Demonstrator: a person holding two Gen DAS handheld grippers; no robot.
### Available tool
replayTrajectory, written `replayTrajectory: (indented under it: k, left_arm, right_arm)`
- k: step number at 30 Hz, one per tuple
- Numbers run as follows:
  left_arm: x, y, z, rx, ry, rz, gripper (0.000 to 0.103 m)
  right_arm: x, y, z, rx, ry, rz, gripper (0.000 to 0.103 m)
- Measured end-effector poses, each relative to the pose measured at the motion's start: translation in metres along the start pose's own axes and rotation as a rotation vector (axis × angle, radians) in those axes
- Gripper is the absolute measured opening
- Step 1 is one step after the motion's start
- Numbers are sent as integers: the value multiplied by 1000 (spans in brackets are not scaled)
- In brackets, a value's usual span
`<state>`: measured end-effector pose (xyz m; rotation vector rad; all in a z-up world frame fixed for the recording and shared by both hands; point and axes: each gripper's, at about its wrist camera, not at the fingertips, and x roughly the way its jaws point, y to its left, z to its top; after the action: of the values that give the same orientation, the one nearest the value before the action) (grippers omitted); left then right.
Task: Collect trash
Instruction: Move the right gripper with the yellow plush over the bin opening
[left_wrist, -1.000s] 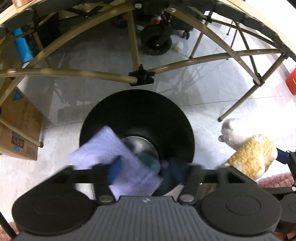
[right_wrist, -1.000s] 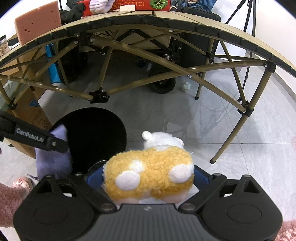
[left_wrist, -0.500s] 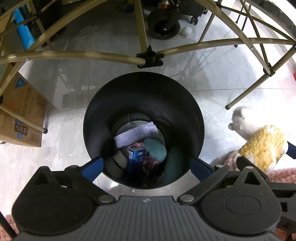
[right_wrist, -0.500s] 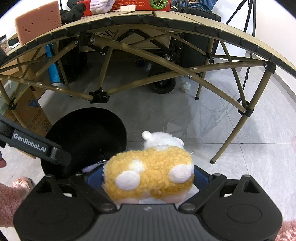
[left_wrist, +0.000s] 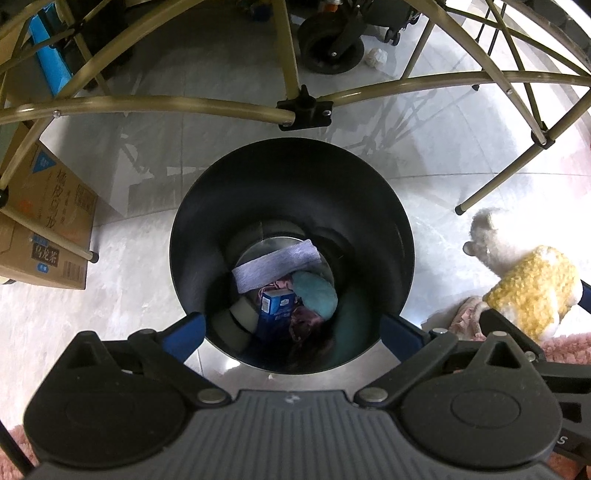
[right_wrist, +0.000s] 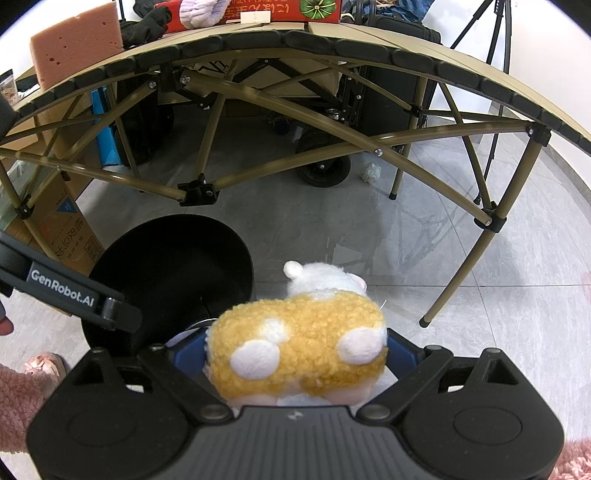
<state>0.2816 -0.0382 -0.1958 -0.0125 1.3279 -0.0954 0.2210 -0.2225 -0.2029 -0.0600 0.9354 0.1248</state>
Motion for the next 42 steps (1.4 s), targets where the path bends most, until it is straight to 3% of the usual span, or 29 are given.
replayTrajectory:
  k: [19,26,42]
  left_arm:
    - [-11,22,-9,-22,-29,51,103]
    - [-22,47,-18,-63,-50,68,103]
    - [-21,102,-37,-139,-21,138,103]
  right_arm:
    - [-7,7,7,-19,-44,4,96]
    - [-13,29,15,-90,-94,20,96]
    - [9,98,25,-280,-57,98,96]
